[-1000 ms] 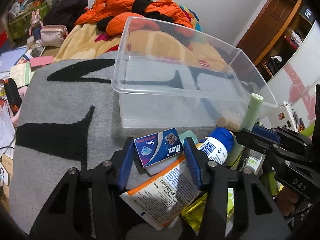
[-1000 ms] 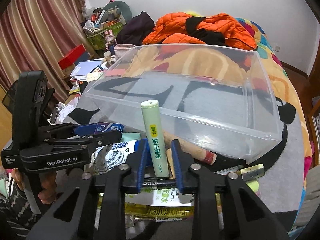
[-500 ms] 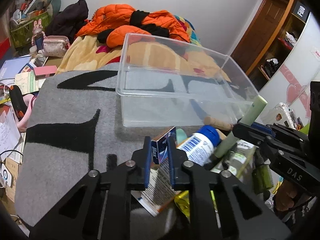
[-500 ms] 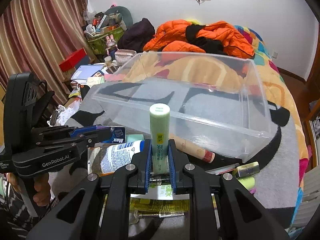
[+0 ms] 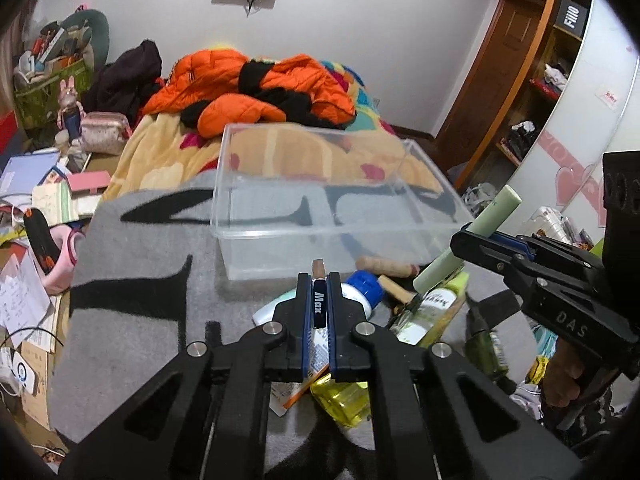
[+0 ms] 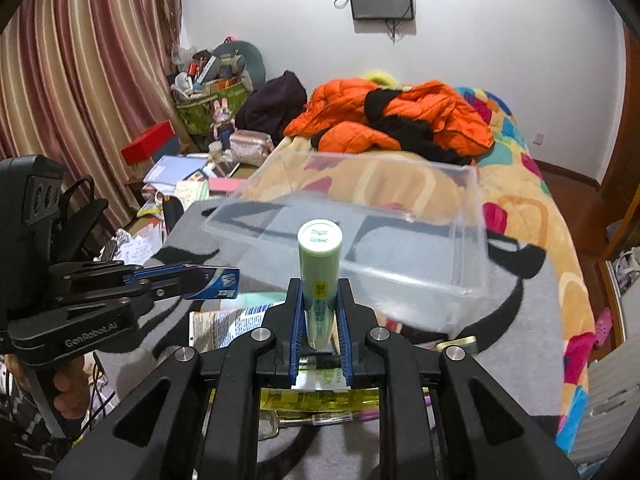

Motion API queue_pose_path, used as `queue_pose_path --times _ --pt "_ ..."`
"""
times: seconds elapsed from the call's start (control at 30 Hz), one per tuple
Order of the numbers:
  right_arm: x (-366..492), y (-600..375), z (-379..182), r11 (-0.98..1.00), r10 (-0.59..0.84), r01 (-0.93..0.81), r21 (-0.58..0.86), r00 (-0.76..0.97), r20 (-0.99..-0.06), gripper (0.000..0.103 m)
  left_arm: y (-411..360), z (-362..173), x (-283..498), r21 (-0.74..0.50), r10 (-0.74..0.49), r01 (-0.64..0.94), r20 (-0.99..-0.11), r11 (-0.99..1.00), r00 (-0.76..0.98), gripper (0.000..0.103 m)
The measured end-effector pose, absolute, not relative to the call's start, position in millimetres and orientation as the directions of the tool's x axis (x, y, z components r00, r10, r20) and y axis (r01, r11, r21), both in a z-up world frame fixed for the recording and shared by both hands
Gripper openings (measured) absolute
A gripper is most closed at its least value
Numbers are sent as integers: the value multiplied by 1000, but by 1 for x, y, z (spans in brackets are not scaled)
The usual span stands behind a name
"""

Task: Organize objects
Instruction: 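Carry the blue box with the left gripper while the right carries the green tube into the bin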

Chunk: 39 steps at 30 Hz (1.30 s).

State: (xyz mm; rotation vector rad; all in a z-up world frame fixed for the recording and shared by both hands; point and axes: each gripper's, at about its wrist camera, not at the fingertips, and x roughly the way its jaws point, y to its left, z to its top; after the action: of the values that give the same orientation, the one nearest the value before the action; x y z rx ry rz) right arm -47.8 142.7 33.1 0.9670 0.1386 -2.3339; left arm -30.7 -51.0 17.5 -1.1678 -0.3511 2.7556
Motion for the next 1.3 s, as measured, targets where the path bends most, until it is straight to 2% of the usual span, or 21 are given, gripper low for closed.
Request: queue_pose_path --times 0.3,0.53,0.77,0.97,1.17,1.27,1.3 --pt "-61 159 65 -837 -480 537 104 -630 -610 14 -54 46 -44 -225 172 -30 -645 -974 -745 5" --pt "-87 162 71 -870 -417 491 45 -684 -599 14 -55 46 -76 -196 147 -22 -650 -980 -746 5" --pt "-119 155 50 -888 -308 455 -68 -700 -645 14 -50 23 -110 -187 152 -28 -693 -982 -705 5" --pt "-139 139 28 -870 -218 458 -185 -693 -688 14 -49 6 -129 -242 211 -45 -720 -969 -661 5" --pt "-152 121 11 -840 -216 505 -199 -647 -731 14 -51 -4 -135 -223 187 -24 -748 -974 -637 6" --pt "-156 113 4 -829 -244 534 -167 -613 -751 14 -52 -6 -136 -184 144 -2 -760 -983 -634 13" --pt "-156 110 2 -824 -251 543 -160 -604 -756 14 -52 -7 -137 -176 135 3 -763 -984 -633 23"
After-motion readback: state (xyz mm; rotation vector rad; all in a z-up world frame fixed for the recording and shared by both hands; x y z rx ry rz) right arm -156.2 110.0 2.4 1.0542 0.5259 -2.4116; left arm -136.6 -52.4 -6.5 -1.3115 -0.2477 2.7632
